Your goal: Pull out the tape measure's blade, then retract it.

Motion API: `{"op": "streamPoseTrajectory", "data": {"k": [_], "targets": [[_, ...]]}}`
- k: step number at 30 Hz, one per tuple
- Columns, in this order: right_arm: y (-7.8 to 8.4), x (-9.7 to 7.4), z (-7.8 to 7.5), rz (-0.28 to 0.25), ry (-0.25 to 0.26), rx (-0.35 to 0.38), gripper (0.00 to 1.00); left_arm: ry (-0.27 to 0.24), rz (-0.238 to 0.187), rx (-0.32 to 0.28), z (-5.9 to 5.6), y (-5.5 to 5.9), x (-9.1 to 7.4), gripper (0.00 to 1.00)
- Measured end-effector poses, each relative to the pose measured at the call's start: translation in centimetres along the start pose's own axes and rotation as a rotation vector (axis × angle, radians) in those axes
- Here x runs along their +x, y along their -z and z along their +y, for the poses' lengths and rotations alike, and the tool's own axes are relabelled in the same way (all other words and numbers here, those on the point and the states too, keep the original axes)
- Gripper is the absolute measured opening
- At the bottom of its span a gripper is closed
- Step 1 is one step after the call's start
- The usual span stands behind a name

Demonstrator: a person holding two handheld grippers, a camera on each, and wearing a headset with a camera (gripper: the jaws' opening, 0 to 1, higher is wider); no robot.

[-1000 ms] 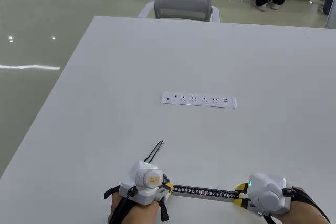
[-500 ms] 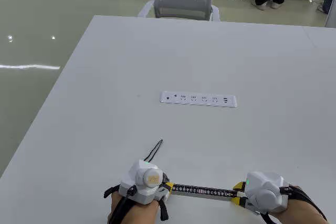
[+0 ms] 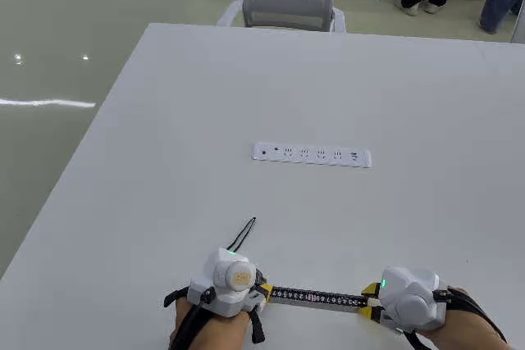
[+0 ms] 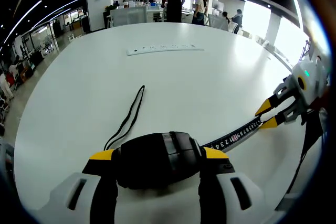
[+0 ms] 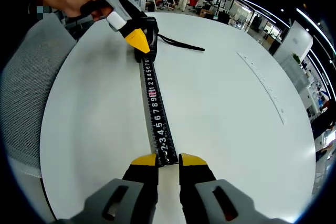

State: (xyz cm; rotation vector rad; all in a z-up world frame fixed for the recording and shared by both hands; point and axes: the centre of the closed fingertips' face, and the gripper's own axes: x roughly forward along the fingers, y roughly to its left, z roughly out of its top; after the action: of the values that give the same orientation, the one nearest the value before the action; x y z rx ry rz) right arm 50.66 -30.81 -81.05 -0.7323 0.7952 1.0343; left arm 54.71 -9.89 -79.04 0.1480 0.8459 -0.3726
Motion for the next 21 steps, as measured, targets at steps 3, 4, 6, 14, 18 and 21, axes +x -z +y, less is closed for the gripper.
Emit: {"op": "streamPoseTrajectory", "data": {"k": [3, 4, 6, 14, 18, 21], "targets": [[-0.01, 0.15, -0.01, 0.0, -0.002, -0.001, 0.13, -0.001, 0.0, 0.0, 0.01, 0.01, 0.04, 0.59], [-0.01, 0.2, -0.02, 0.0, -0.002, -0.001, 0.13, 0.0, 0.0, 0.0, 0.02, 0.0, 0.05, 0.59], [-0.17, 0.15, 0.03, 0.001, -0.003, -0.001, 0.13, 0.001, 0.001, 0.0, 0.03, 0.0, 0.07, 0.59], [-0.34, 0.43, 0.03, 0.0, -0.008, -0.001, 0.13, 0.002, 0.002, -0.001, 0.0, -0.01, 0.06, 0.59], [-0.52, 0.46, 0.03, -0.001, -0.01, -0.001, 0.13, 0.002, 0.003, -0.001, -0.01, 0.0, 0.05, 0.59], [-0.82, 0.56, 0.07, -0.003, -0.013, -0.005, 0.13, 0.001, -0.002, 0.0, -0.03, -0.01, 0.0, 0.59]]}}
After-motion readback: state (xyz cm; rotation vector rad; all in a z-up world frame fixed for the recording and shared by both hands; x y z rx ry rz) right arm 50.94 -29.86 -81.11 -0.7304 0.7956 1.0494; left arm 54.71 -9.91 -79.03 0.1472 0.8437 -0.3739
